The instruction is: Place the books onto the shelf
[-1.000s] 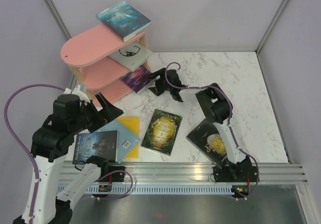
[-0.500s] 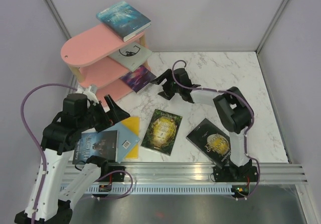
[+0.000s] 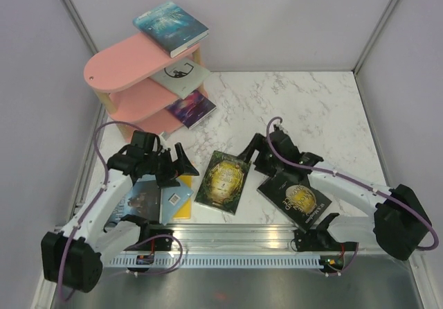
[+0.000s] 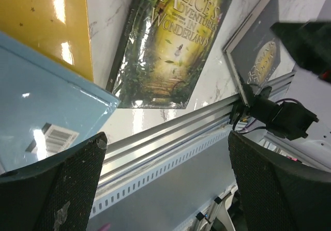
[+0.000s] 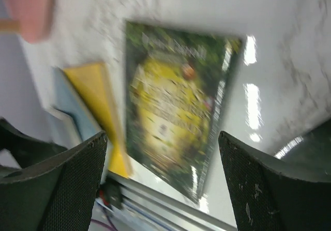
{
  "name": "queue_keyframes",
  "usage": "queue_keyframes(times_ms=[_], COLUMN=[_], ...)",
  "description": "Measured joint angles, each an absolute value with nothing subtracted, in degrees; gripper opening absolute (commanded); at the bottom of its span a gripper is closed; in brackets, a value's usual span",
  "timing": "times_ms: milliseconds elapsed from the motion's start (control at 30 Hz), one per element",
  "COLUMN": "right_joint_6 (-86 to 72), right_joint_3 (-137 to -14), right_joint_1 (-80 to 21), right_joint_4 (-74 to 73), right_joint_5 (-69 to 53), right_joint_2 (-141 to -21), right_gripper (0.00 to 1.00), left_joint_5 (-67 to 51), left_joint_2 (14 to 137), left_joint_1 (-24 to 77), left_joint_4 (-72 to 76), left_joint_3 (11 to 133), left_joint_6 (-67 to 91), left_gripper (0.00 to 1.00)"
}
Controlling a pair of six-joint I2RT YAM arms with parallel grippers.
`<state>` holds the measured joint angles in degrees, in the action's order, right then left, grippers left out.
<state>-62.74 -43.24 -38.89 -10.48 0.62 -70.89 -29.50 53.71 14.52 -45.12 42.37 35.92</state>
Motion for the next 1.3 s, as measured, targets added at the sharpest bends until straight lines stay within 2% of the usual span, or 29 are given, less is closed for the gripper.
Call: queue_keyframes(times_ms=[167,533,700,967,1167,1267,1300], right_joint_6=[-63.8,-64.7,-64.8,-67.2,-67.9,-68.3,-68.5], right_joint_3=[-35.9,-35.4,-35.2,-31.8,-30.9,-29.3,-28.6], right_joint_1=[-45.6,-47.4,-47.9,-47.3,-48.2,-48.1,-48.1], right_joint_4=[-16.1,-16.7,-14.6,1.6,10.3,12.4,13.1], right_joint_5=[1.0,1.6,1.0,-3.4,-8.8,-9.3,-9.3], right_joint_2=[-70.7,-72.8,-75.6,-81.8,-85.5,-84.9,-84.5], right_gripper=[0.91,0.9,0.9,0.88,0.86,0.86,0.86], left_joint_5=[-30.6,-23.9,-21.4,-26.7,-36.3,-37.6,-37.7], left_joint_2=[63.5,86.7,89.6,92.2,92.2,91.2,90.9], left_joint_1=[15.4,26.9,29.5,31.7,31.1,30.7,30.7], left_joint_4=[-36.3,-24.0,-23.4,-14.9,5.7,10.8,11.6], left_joint_3=[40.9,43.3,46.6,45.3,37.2,34.0,33.1], left_joint_6=[35.7,35.2,35.4,37.3,44.0,45.4,45.9], left_gripper=[1.0,1.0,1.0,0.98,0.93,0.83,0.74])
